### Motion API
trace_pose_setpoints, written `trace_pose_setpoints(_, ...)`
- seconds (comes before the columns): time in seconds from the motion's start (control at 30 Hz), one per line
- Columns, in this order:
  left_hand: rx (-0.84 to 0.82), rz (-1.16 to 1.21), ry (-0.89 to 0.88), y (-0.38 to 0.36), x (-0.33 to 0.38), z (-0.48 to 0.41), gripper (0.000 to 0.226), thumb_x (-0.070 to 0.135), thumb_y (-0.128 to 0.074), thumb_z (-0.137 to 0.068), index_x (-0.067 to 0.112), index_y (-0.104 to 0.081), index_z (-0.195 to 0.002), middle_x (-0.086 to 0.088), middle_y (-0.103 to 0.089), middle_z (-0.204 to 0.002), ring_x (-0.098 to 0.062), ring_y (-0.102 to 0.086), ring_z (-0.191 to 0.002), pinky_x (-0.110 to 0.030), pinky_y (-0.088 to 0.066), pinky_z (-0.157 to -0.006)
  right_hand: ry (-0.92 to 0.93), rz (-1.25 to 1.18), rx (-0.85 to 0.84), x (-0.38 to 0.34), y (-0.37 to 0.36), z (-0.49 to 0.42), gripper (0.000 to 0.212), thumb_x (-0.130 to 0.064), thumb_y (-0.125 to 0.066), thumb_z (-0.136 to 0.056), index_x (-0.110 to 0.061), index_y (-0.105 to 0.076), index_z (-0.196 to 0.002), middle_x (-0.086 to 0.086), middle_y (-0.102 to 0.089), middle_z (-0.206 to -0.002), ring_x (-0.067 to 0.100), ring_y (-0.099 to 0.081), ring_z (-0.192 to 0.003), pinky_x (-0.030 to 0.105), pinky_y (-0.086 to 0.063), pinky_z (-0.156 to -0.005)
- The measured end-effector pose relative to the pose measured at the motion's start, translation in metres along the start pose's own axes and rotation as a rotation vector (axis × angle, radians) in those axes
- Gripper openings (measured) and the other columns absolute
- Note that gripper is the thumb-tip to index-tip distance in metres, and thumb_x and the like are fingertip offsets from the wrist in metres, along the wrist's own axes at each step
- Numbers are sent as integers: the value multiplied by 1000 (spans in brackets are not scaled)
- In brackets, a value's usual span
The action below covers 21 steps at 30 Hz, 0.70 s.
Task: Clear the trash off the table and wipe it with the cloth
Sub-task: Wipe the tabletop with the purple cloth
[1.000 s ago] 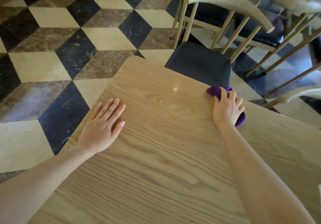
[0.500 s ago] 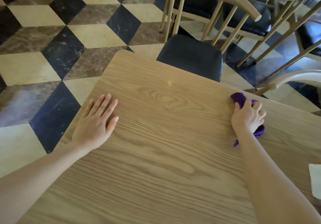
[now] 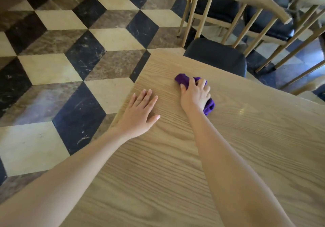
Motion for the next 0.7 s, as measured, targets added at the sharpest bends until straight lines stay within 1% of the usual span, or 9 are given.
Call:
trace_pose_setpoints(0.07, -37, -19, -43, 2, -10, 14, 66, 50, -21, -95, 18, 0, -149, -2, 8, -159, -15, 11, -146, -31, 8, -119, 29, -4, -5, -18, -7, 10, 41, -39, -39, -97, -17, -44, -131, 14, -33, -141, 36, -36, -120, 46, -33, -97)
trace_pose_setpoints(0.17, -46, -41, -57, -1, -19, 60, 69, 54, -11, -93, 16, 1, -149, -2, 9, -158, -15, 12, -145, -31, 7, -120, 54, -14, -40, -31, -11, 21, 42, -40, -39, -96, -19, -43, -132, 13, -32, -141, 35, -35, -120, 46, -32, -99)
trace_pose_setpoints(0.23, -1, -44, -43, -4, -19, 95, 71, 55, -8, -92, 13, -7, -149, -4, -1, -158, -18, 4, -146, -31, 5, -120, 86, -26, -65, -42, -13, 34, 42, -41, -40, -96, -20, -43, -132, 12, -32, -141, 34, -35, -120, 45, -31, -100)
trace_pose_setpoints(0.3, 38, -40, -5, -8, -17, 122, 71, 55, -9, -93, 10, -18, -147, -8, -13, -157, -22, -8, -145, -30, 5, -118, 136, -36, -77, -59, -19, 54, 42, -41, -41, -95, -21, -43, -133, 11, -34, -139, 35, -36, -119, 44, -31, -99)
trace_pose_setpoints(0.33, 47, -33, 16, -11, -15, 133, 70, 54, -11, -94, 9, -21, -146, -8, -17, -156, -23, -11, -145, -31, 4, -118, 162, -41, -82, -67, -23, 64, 43, -41, -42, -95, -22, -43, -134, 11, -34, -139, 35, -36, -118, 45, -32, -99)
trace_pose_setpoints(0.43, 36, -32, 59, -19, -7, 158, 70, 55, -16, -95, 10, -20, -148, -8, -17, -157, -20, -12, -145, -31, -1, -118, 244, -36, -109, -86, -33, 92, 47, -41, -42, -95, -23, -39, -138, 11, -34, -139, 35, -36, -118, 44, -31, -98)
trace_pose_setpoints(0.5, 34, -59, 71, -23, -4, 172, 69, 54, -20, -94, 9, -23, -147, -9, -21, -156, -20, -17, -145, -32, -4, -118, 312, -3, -122, -88, -36, 104, 48, -42, -42, -95, -25, -37, -139, 11, -34, -139, 35, -37, -117, 44, -32, -98)
trace_pose_setpoints(0.6, 34, -73, 58, -23, -4, 184, 68, 53, -19, -94, 9, -25, -147, -8, -23, -155, -20, -19, -144, -33, -7, -118, 430, 84, -60, -78, -37, 117, 47, -41, -43, -95, -26, -37, -139, 10, -39, -135, 33, -39, -114, 43, -36, -93)
trace_pose_setpoints(0.7, 44, -74, 44, -22, -5, 186, 67, 53, -19, -95, 11, -22, -147, -7, -19, -156, -19, -15, -145, -33, -6, -118, 461, 130, -19, -68, -33, 118, 45, -39, -43, -95, -27, -38, -138, 8, -43, -130, 32, -42, -111, 41, -37, -90)
Point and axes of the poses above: each hand's wrist, its own z-axis away from the middle knuckle, its own y-axis out of the back of the hand, x = y × z, the point moved 3 cm from there along -z, towards the middle knuckle
